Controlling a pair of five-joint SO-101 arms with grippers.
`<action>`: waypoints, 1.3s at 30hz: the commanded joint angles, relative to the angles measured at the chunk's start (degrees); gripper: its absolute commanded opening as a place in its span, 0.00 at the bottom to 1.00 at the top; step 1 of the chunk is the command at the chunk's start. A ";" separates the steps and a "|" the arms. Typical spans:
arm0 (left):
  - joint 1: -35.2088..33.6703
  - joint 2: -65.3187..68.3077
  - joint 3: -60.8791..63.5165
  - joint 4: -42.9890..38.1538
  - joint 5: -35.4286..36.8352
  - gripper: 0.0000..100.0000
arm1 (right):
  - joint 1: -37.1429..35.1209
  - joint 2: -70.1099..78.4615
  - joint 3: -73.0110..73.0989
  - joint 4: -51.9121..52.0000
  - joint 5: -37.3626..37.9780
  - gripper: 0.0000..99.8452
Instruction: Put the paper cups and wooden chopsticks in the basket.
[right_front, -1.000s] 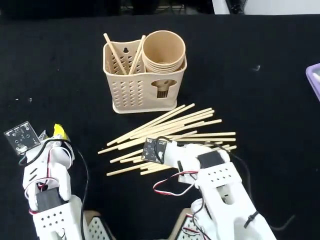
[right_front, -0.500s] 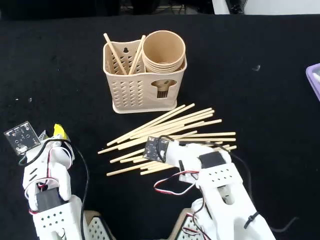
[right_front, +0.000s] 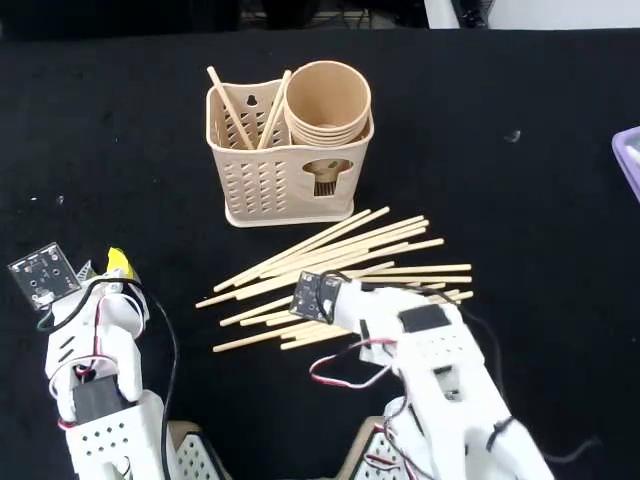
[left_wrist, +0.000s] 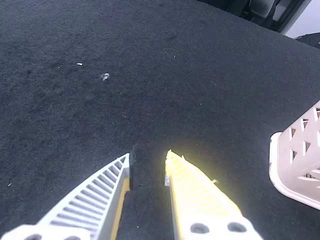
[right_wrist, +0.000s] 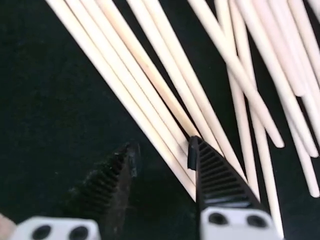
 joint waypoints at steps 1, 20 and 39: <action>-0.57 -0.35 -0.57 0.09 0.18 0.13 | 1.05 10.42 -5.23 -0.26 0.88 0.16; -0.57 -0.35 -0.57 -0.09 0.18 0.13 | 0.79 3.30 -15.43 13.45 0.88 0.01; -0.57 -0.35 -0.57 0.00 0.18 0.13 | 0.70 1.36 -6.37 5.63 -3.16 0.16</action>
